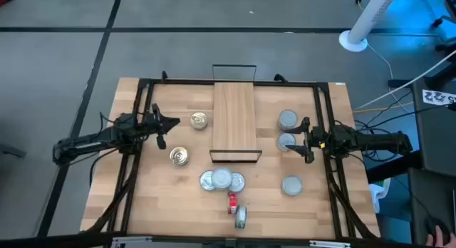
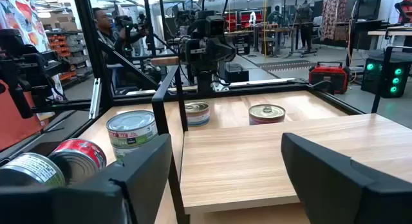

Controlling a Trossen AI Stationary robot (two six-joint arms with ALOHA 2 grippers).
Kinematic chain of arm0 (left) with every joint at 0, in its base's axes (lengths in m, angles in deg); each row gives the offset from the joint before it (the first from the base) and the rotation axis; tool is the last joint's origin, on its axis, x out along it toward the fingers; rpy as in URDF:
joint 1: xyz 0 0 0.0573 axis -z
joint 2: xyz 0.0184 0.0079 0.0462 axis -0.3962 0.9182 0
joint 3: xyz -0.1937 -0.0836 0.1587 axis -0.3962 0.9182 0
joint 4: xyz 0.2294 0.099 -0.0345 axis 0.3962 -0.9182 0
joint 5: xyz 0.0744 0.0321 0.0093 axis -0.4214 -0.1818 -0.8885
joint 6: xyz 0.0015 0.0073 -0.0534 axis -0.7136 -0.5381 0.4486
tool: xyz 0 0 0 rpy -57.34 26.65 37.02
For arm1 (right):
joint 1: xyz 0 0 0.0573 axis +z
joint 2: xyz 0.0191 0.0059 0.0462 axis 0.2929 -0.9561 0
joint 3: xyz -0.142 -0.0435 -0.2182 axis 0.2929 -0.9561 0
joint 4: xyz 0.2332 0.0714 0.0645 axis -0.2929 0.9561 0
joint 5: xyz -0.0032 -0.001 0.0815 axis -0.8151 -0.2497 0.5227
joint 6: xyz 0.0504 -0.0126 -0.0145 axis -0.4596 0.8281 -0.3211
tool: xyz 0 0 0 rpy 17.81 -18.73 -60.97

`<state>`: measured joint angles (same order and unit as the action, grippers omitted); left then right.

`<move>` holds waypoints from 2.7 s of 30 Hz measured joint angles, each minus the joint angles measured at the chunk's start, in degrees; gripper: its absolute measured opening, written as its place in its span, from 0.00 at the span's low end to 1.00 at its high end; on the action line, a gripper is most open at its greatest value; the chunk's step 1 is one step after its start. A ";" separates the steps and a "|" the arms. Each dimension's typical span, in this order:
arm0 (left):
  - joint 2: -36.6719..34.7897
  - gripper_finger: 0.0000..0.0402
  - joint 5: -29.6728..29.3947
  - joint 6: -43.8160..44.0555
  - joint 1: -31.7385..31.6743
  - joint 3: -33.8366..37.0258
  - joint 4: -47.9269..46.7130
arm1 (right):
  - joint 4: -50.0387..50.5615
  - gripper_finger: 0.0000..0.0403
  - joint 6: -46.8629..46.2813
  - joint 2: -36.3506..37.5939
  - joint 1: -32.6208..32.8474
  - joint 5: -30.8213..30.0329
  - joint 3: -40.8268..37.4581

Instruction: Stack canned seafood by type on shelf

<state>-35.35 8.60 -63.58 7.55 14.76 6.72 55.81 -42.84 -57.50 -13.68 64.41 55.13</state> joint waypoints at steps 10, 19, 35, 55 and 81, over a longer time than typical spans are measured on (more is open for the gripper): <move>0.00 0.08 0.00 0.00 0.02 0.01 0.00 | -0.02 0.73 0.00 0.00 0.00 0.00 -0.02; 0.00 0.08 -0.01 0.00 0.02 0.00 0.00 | -0.02 0.73 -0.02 0.00 0.00 0.00 -0.02; -0.01 0.08 0.00 0.00 0.01 0.02 0.00 | -0.01 0.73 -0.02 0.00 0.00 0.01 -0.02; -0.02 0.08 -0.01 0.00 0.00 0.00 0.00 | -0.02 0.73 -0.02 0.00 0.00 0.02 -0.02; -0.01 0.08 0.00 20.13 0.52 -0.02 11.57 | -0.04 0.73 -0.02 0.00 0.00 0.02 -0.02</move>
<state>-35.36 8.60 -43.46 8.06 14.74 18.30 55.76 -42.86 -57.50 -13.68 64.43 55.12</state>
